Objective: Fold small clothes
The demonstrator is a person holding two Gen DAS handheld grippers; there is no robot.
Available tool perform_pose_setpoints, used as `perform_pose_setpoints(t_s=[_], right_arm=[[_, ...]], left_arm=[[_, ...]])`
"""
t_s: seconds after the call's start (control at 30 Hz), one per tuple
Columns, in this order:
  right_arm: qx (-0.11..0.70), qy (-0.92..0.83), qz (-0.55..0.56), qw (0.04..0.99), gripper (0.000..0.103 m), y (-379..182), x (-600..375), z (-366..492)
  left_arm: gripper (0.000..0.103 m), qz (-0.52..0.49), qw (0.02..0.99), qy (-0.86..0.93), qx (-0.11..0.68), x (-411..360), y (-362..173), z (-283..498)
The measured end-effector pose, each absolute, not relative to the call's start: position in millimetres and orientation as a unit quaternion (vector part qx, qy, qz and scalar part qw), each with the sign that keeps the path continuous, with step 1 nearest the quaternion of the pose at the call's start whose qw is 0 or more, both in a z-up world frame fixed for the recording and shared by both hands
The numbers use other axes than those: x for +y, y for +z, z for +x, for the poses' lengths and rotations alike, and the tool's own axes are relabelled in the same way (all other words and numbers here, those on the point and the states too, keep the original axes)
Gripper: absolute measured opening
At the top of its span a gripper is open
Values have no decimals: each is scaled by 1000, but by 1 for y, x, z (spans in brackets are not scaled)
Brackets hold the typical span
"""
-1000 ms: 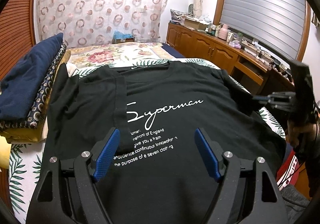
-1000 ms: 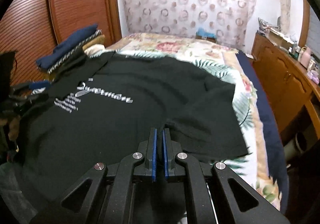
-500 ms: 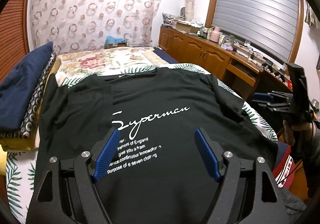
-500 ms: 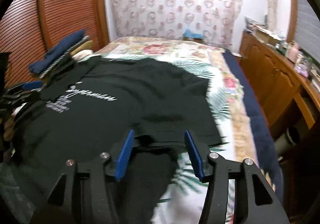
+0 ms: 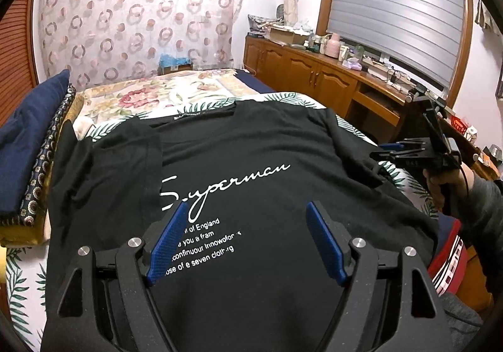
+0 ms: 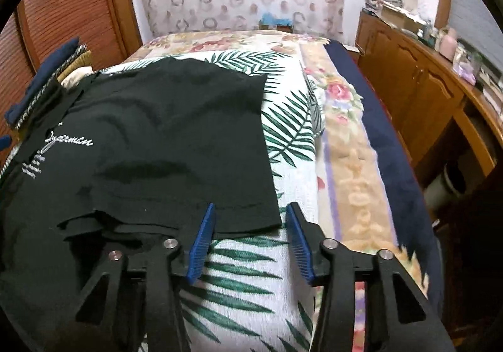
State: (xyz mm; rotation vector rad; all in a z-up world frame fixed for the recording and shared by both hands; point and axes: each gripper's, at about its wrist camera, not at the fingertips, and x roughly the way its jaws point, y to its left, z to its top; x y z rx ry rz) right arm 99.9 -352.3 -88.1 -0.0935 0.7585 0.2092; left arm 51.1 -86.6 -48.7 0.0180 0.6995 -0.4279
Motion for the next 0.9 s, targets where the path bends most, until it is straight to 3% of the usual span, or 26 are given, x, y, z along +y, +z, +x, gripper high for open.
perform_pose_setpoints(t_s=[0.07, 0.1, 0.13, 0.43, 0.83, 0.9], right_arm=[[372, 117, -48, 920, 27, -88, -344, 102], [373, 125, -51, 918, 12, -88, -343, 105], [374, 135, -53, 916, 7, -87, -336, 107], [328, 207, -89, 917, 7, -47, -280, 121], [329, 265, -127, 897, 7, -55, -214, 188], [329, 270, -117, 897, 18, -47, -216, 191]], left_arm=[[78, 6, 917, -206, 341, -87, -49, 51], [78, 5, 917, -205, 341, -86, -48, 50], [78, 4, 918, -205, 341, -85, -48, 50], [78, -8, 921, -195, 337, -74, -48, 48], [78, -22, 925, -182, 334, -60, -49, 49], [78, -23, 925, -181, 334, -57, -49, 48]])
